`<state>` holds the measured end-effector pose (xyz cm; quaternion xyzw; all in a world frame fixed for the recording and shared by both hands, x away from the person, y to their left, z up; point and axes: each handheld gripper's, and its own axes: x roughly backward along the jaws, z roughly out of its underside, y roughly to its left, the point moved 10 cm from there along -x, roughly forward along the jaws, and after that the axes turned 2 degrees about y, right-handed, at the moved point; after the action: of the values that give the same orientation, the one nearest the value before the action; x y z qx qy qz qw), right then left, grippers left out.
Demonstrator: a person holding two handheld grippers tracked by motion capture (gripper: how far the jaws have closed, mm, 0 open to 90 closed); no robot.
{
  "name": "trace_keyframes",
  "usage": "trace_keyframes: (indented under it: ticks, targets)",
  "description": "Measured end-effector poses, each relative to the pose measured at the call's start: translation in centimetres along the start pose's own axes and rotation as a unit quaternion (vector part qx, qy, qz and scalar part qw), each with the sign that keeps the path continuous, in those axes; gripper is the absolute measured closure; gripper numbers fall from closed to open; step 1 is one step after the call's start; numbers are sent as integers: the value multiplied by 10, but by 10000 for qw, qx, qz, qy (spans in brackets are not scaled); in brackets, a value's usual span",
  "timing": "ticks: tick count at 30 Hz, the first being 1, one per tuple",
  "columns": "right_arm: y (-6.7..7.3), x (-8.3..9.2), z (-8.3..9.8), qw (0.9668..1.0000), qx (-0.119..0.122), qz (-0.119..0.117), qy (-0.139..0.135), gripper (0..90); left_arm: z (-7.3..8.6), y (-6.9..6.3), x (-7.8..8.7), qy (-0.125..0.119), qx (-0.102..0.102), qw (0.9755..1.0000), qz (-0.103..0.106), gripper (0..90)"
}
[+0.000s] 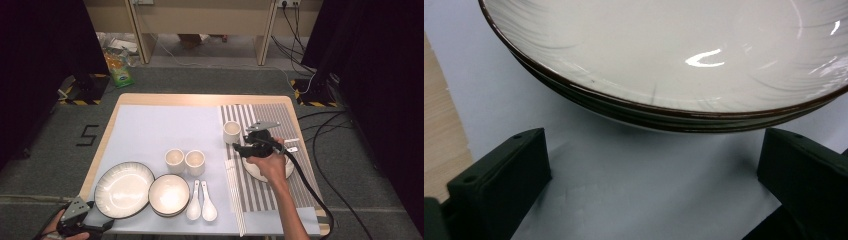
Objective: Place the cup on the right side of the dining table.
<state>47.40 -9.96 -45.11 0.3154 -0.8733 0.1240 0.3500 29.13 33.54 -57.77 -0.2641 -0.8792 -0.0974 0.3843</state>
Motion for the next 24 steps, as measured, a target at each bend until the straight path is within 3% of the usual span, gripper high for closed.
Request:
trace_keyframes:
  ticks: [14,24]
  targets:
    - [13,5,37,9998,165,-113,21,454,1,-1,1,62,15,10000,40,0]
    - [24,14,50,9994,281,-173,-58,444,1,0,0,17,6,10000,1,0]
